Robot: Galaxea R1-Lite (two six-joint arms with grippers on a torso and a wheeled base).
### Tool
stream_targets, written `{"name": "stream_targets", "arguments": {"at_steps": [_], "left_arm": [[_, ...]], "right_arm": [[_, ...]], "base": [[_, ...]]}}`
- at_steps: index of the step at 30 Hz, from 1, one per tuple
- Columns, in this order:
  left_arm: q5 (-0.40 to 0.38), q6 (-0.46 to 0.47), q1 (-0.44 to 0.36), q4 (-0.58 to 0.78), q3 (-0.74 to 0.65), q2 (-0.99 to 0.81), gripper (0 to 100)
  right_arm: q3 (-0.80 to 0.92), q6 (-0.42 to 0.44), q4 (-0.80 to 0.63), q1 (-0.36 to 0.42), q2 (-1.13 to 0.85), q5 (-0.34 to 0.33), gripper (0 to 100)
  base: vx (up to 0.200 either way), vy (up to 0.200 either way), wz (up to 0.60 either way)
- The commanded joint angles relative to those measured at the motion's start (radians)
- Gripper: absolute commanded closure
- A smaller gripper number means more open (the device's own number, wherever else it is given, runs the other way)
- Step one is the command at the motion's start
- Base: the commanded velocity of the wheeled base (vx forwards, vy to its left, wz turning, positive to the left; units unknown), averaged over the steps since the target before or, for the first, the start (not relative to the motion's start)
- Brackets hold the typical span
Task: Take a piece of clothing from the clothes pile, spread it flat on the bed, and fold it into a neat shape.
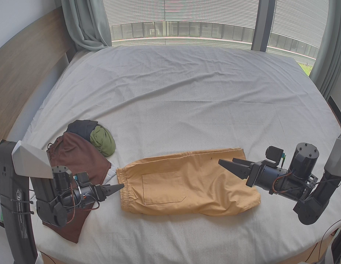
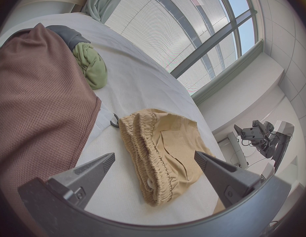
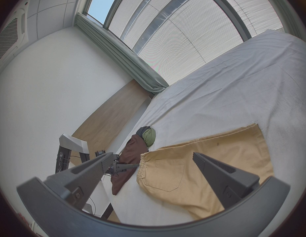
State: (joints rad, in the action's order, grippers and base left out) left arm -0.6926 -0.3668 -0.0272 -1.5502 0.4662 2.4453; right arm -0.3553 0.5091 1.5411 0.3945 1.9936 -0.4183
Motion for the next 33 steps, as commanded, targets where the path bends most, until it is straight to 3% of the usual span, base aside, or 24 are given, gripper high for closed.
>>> {"name": "stream_targets", "arguments": {"at_steps": [1,18,26,33], "left_arm": [[0.002,0.000,-0.005,-0.001,0.012,0.046,0],[0.051,-0.012,-0.092,0.001,0.138,0.169,0],[0.070,-0.156,-0.158,0.001,0.177,0.158,0],[0.108,-0.222,-0.178,-0.001,0.192,0.153,0]], "right_arm": [[-0.001,0.000,0.001,-0.003,0.004,0.000,0],[0.009,-0.003,-0.001,0.020,-0.001,0.000,0],[0.012,-0.003,-0.001,0.023,-0.001,0.000,0],[0.012,-0.003,-0.001,0.023,0.004,0.000,0]], "base": [[0.000,0.000,0.00],[0.000,0.000,0.00],[0.000,0.000,0.00],[0.000,0.000,0.00]]}}
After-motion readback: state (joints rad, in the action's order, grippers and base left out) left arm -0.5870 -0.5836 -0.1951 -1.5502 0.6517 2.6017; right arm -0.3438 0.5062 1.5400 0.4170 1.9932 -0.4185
